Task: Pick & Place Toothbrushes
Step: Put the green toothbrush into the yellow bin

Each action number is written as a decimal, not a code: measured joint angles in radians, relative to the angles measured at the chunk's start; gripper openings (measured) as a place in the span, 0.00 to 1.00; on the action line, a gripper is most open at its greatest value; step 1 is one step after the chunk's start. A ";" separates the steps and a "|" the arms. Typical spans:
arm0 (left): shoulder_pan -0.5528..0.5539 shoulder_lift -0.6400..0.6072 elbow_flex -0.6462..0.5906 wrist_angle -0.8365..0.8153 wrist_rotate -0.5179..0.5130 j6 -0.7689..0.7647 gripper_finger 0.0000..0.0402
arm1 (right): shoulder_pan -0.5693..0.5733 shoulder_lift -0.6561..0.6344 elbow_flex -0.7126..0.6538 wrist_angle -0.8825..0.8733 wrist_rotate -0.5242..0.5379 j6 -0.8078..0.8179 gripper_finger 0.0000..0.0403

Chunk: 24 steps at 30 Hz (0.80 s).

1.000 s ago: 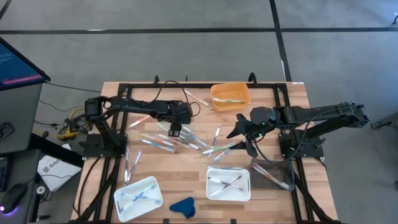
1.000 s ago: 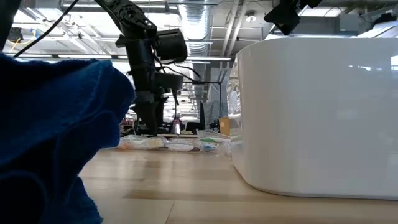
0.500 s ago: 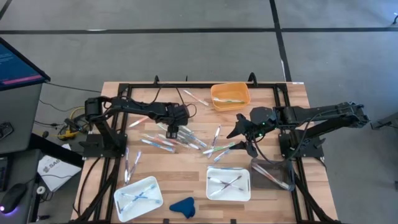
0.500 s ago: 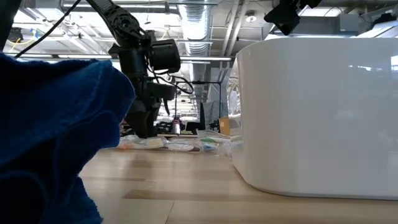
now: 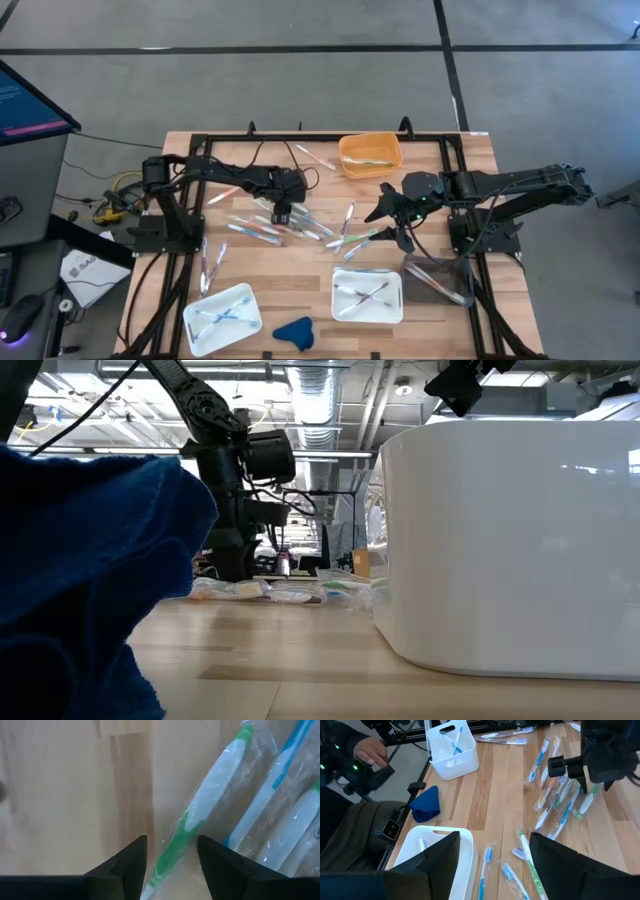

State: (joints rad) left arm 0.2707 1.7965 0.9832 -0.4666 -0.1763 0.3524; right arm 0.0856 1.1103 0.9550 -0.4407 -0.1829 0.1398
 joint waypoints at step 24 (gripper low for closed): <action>0.000 -0.016 -0.006 0.024 -0.032 -0.106 0.04 | 0.012 0.000 0.000 0.000 0.000 -0.008 0.58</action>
State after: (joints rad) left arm 0.2708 1.7809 0.9768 -0.4431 -0.2083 0.2460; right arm 0.0978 1.1103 0.9554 -0.4409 -0.1829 0.1318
